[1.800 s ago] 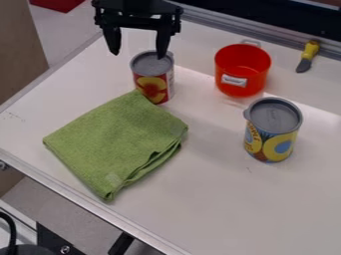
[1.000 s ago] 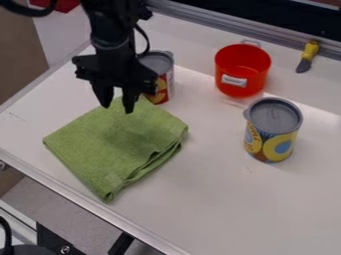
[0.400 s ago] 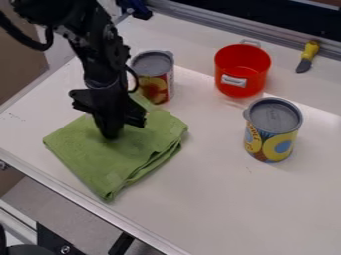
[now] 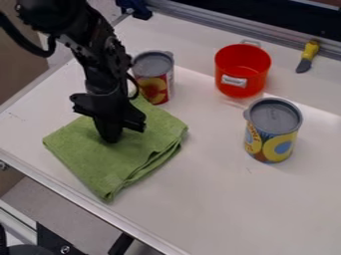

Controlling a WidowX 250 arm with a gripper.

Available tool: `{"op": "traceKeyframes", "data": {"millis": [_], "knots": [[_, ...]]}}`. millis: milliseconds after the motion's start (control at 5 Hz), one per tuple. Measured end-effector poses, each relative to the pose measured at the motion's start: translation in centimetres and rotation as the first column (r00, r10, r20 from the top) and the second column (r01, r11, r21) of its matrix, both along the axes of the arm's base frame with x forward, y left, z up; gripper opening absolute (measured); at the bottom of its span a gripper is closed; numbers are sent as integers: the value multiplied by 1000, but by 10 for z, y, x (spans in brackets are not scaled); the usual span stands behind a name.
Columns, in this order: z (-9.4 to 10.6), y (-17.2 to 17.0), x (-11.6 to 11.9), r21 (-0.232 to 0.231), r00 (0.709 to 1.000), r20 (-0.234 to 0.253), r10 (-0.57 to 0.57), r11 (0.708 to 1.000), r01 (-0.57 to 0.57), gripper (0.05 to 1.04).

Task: Move the green towel to the right side of the table

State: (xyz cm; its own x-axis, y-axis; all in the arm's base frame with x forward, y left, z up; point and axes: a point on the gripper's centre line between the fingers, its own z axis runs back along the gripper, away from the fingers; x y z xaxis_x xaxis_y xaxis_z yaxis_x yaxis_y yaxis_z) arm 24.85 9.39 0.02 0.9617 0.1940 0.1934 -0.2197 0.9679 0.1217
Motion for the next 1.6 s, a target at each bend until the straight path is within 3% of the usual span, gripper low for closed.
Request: {"op": "traceKeyframes", "data": {"millis": [400,600,1000,1400,1600], "knots": [[-3,-22,0,-90,999,-14,-34,995,32,52],[-2,-50,-5,-144,999,-27,-42,989,38,52],[0,-84,-6,-159,999,-40,-16,987,9,52],[-2,-114,-7,-135,999,2,54,989,-54,52],[-1,-123,-11,-148,996,-20,88,985,-90,52]]}}
